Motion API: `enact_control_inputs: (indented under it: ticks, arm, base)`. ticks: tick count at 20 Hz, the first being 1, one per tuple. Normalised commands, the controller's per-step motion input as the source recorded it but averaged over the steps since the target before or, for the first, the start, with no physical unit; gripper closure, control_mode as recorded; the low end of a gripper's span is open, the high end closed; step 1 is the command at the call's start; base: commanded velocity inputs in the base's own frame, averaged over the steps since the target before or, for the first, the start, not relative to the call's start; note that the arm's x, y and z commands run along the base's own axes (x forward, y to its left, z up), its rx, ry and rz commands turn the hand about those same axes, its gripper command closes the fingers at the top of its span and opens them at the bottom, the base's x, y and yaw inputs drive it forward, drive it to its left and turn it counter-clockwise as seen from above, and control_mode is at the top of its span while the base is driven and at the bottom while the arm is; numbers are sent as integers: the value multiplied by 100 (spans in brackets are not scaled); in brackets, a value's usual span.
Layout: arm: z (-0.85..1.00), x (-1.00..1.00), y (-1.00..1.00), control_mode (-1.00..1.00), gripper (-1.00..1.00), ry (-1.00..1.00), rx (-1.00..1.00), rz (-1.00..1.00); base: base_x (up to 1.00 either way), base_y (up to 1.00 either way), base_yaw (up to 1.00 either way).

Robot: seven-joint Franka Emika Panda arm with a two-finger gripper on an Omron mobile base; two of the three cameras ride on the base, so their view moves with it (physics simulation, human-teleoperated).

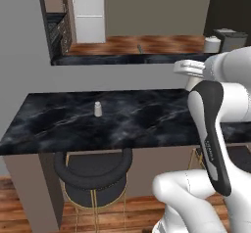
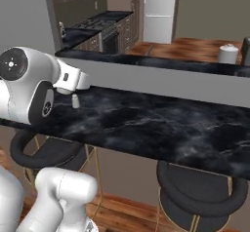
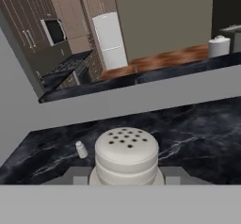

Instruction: The dining table condiment station is running low on shaker. Refill the condiment station by opening the cabinet and taking the shaker from the cabinet and placing it on the dining table.

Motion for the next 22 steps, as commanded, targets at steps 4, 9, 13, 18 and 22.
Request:
enact_control_inputs:
  ticks: [4, 9, 13, 18, 22]
  arm:
    - [0, 0, 0, 100, 100, 0, 0, 0]
    - [0, 0, 0, 100, 100, 0, 0, 0]
    - [0, 0, 0, 100, 100, 0, 0, 0]
    - [0, 3, 0, -100, 100, 0, 0, 0]
    - [0, 7, 1, -100, 100, 0, 0, 0]
  base:
    - [84, 55, -25]
    - [77, 73, -16]
    - [58, 64, -6]
    - [27, 11, 0]
    - [0, 0, 0]
